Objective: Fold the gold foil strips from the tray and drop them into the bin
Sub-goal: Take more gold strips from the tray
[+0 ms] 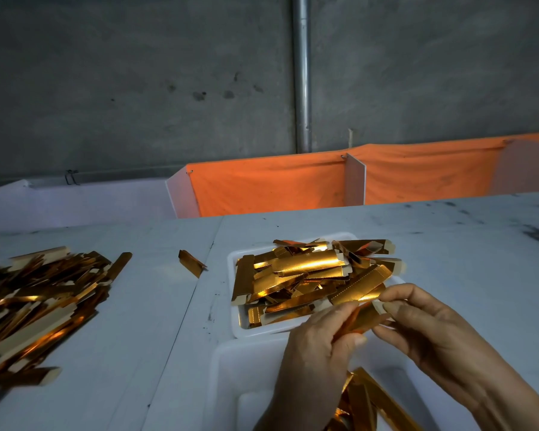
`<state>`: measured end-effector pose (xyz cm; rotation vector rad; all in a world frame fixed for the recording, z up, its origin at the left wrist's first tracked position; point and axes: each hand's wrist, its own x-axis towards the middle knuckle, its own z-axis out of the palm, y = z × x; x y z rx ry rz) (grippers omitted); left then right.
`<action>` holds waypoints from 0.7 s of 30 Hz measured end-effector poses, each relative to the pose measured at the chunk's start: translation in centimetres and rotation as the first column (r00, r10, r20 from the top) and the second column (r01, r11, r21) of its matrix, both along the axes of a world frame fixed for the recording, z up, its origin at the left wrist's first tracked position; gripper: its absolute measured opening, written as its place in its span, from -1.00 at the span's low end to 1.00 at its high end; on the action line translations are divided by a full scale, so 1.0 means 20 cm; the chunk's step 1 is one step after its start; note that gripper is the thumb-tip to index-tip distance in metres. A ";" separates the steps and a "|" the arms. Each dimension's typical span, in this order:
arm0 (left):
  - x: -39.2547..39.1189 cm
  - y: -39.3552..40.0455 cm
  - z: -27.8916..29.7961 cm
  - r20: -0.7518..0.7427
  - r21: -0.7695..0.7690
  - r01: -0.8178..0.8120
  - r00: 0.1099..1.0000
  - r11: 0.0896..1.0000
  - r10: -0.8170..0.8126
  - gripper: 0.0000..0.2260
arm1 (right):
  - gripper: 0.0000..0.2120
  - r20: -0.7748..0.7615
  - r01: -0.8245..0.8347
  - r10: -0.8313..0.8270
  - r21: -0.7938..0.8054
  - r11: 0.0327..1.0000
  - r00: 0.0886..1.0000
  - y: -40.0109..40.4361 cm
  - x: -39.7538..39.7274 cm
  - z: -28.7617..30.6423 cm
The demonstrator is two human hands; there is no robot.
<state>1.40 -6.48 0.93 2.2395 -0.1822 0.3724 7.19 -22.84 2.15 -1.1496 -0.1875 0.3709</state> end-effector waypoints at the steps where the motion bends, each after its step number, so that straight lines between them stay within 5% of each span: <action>1: 0.00 0.00 0.00 0.009 0.014 0.004 1.000 1.000 -0.004 -0.61 | -0.89 0.006 0.002 -0.002 -0.002 1.000 1.000 0.00 0.00 0.00; 15: 0.02 0.03 -0.02 -0.030 0.009 0.032 0.999 0.999 -0.032 -0.59 | -0.92 0.139 0.023 -0.006 -0.122 0.992 0.990 0.01 -0.02 0.00; 21: 0.01 0.02 -0.01 -0.006 0.164 0.062 0.998 0.985 -0.062 -0.57 | -0.91 0.197 0.033 0.002 -0.177 0.984 0.980 0.01 -0.02 0.00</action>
